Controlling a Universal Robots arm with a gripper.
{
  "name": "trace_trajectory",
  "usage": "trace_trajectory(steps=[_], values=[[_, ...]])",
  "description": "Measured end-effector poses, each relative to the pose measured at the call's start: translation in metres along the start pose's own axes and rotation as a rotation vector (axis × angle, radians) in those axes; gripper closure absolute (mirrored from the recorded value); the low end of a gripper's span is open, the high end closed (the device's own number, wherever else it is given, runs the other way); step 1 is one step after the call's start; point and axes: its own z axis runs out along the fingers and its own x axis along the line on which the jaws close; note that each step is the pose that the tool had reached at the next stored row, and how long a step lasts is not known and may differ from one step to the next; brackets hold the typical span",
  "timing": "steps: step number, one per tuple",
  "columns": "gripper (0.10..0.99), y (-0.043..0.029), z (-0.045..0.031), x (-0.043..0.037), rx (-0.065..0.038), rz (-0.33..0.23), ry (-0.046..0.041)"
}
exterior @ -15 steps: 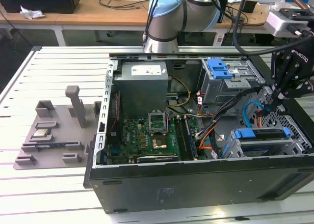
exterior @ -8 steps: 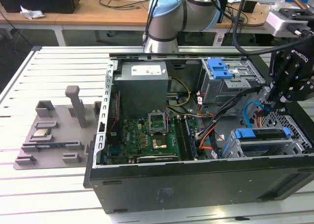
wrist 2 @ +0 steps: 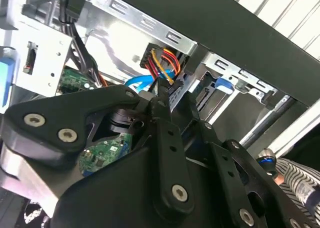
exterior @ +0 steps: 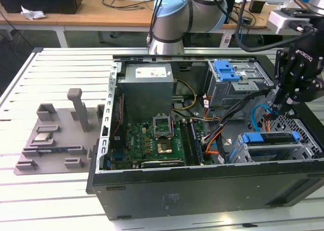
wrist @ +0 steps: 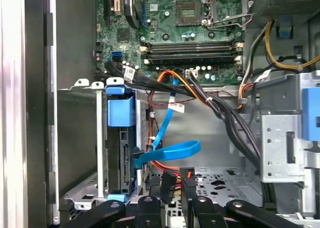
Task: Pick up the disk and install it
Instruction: 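Insert the first disk wire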
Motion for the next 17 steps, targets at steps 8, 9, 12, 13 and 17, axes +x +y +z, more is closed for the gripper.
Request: trace_trajectory(steps=[8, 9, 12, 13, 17], values=[[0.863, -0.0001, 0.0068, -0.0013, 0.000, 0.000, 0.0098], [0.863, -0.0001, 0.0068, -0.0013, 0.000, 0.000, 0.0097], [0.918, -0.0001, 0.0068, -0.0012, 0.000, 0.000, 0.0092], [0.918, -0.0001, 0.0067, -0.0012, 0.000, 0.000, 0.0091], [0.918, 0.0003, 0.0080, 0.0083, 0.000, 0.000, 0.0090]])
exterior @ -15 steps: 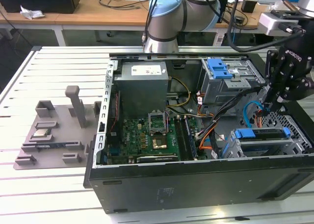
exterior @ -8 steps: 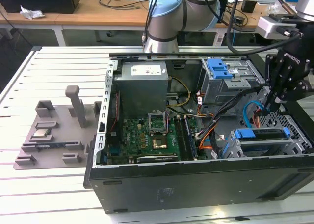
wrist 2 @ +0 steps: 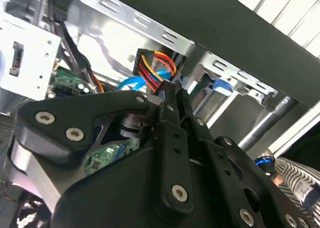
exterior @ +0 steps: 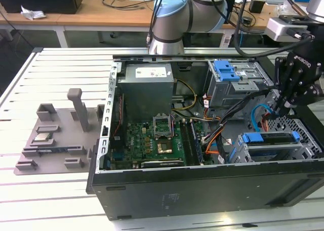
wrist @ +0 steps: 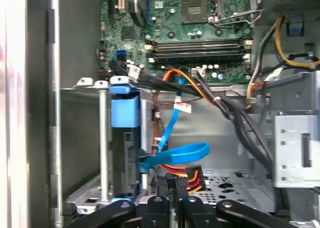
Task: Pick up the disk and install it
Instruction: 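Insert the first disk wire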
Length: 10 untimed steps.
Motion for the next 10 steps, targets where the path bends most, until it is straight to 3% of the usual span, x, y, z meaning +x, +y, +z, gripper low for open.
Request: trace_trajectory(steps=[1, 3, 4, 5, 10], values=[[0.918, 0.0002, 0.0005, 0.0041, 0.000, 0.000, 0.0001], [0.918, 0.0005, 0.0032, 0.0236, 0.000, 0.000, 0.0001], [0.918, 0.0008, 0.0043, 0.0293, 0.000, 0.000, -0.0005], [0.918, 0.0011, 0.0052, 0.0323, 0.000, 0.000, -0.0015], [0.918, 0.0019, 0.0122, 0.0322, 0.000, 0.000, -0.0051]])
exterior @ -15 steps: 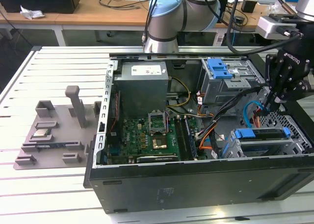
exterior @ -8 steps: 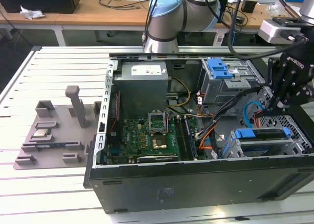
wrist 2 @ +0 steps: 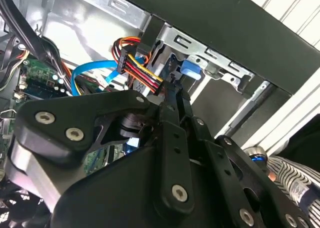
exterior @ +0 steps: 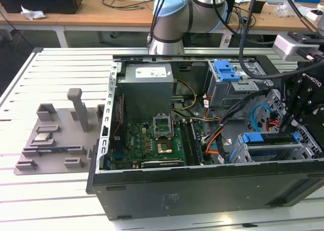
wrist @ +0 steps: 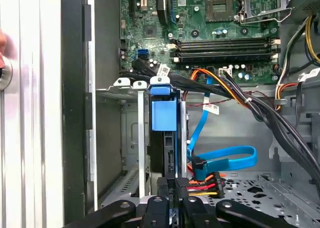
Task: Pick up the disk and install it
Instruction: 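Insert the first disk wire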
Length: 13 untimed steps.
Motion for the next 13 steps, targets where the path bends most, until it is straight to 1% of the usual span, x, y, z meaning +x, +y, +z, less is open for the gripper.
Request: trace_trajectory(steps=[6, 9, 13], values=[[0.918, 0.0013, 0.0050, -0.0009, 0.000, 0.000, -0.0033], [0.918, 0.0017, 0.0064, -0.0011, 0.000, 0.000, -0.0055], [0.918, 0.0018, 0.0073, -0.0020, 0.000, -0.001, -0.0133]])
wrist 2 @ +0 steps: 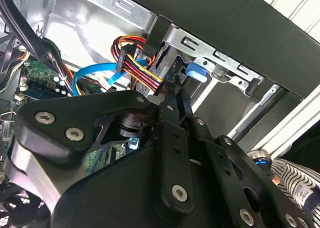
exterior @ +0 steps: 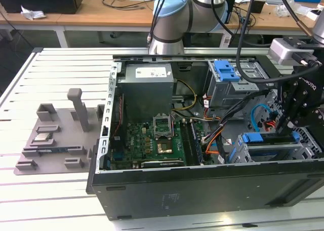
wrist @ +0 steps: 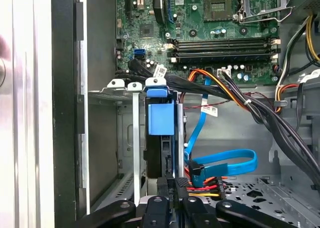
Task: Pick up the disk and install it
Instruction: 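Insert the first disk wire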
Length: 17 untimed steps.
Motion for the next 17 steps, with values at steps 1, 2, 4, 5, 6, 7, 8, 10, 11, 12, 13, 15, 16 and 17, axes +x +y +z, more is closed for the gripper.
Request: trace_trajectory(steps=[1, 2, 4, 5, 6, 7, 8, 10, 11, 12, 13, 15, 16, 17], values=[[0.918, 0.0000, -0.0002, -0.0002, 0.000, 0.000, -0.0005], [0.918, 0.0000, -0.0003, -0.0002, 0.000, 0.000, -0.0008], [0.918, 0.0000, -0.0004, -0.0002, 0.000, 0.000, -0.0002], [0.918, 0.0000, 0.0002, 0.0001, 0.000, 0.000, -0.0002], [0.918, -0.0001, 0.0013, 0.0004, 0.000, 0.000, -0.0006], [0.918, -0.0001, 0.0017, 0.0005, 0.000, 0.000, -0.0004], [0.918, -0.0002, 0.0022, 0.0006, 0.000, 0.000, -0.0004], [0.918, -0.0001, 0.0033, 0.0007, 0.000, 0.000, -0.0002], [0.918, -0.0001, 0.0049, 0.0006, 0.000, 0.000, -0.0001], [0.918, -0.0001, 0.0055, 0.0006, 0.000, 0.000, 0.0003], [0.918, -0.0001, 0.0057, 0.0006, 0.000, 0.000, 0.0001], [0.918, -0.0002, 0.0061, 0.0005, 0.000, 0.000, -0.0007], [0.906, -0.0001, 0.0063, 0.0005, 0.000, 0.000, -0.0013], [0.843, -0.0001, 0.0066, 0.0005, 0.000, 0.000, -0.0018]])
